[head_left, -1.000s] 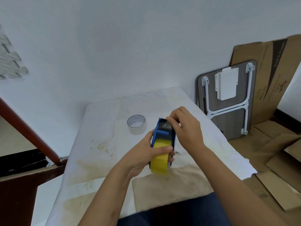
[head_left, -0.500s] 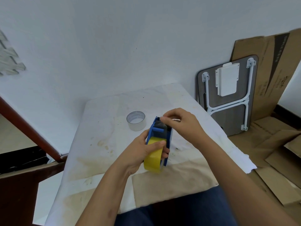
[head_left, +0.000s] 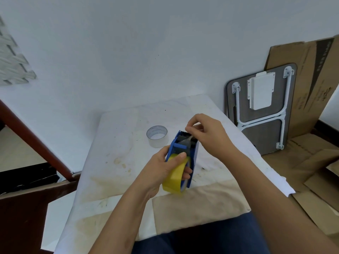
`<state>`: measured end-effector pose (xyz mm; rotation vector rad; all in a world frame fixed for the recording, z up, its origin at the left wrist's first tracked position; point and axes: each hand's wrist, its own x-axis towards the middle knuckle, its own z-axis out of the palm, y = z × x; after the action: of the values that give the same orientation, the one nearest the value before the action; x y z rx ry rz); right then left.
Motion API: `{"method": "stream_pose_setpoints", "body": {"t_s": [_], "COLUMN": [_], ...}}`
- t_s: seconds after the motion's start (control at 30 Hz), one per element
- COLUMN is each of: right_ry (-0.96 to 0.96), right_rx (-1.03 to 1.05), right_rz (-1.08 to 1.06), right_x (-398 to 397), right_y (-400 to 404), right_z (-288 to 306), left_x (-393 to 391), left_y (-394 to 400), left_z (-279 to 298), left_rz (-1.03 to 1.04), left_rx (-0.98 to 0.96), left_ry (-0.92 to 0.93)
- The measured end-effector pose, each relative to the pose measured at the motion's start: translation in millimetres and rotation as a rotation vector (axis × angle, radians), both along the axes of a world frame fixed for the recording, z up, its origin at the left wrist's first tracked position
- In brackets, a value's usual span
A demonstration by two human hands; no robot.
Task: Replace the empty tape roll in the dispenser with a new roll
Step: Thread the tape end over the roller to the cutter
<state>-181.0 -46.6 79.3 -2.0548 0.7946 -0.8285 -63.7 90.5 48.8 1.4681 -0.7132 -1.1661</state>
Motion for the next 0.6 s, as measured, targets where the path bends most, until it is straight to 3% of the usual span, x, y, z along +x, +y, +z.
{"method": "stream_pose_setpoints", "body": {"t_s": [0.17, 0.6], "right_ry": [0.185, 0.099], "right_rx": [-0.047, -0.153], "right_rz": [0.065, 0.117], "right_x": [-1.4, 1.8], "right_y": [-1.7, 3.2], "right_z": [-4.6, -9.2], "left_x": [1.5, 1.3], "left_y": [-1.4, -1.8], "left_z": [-0.6, -1.0], "left_rz": [0.079, 0.097], "left_rx": [-0.029, -0.014], "left_ry": [-0.026, -0.061]}}
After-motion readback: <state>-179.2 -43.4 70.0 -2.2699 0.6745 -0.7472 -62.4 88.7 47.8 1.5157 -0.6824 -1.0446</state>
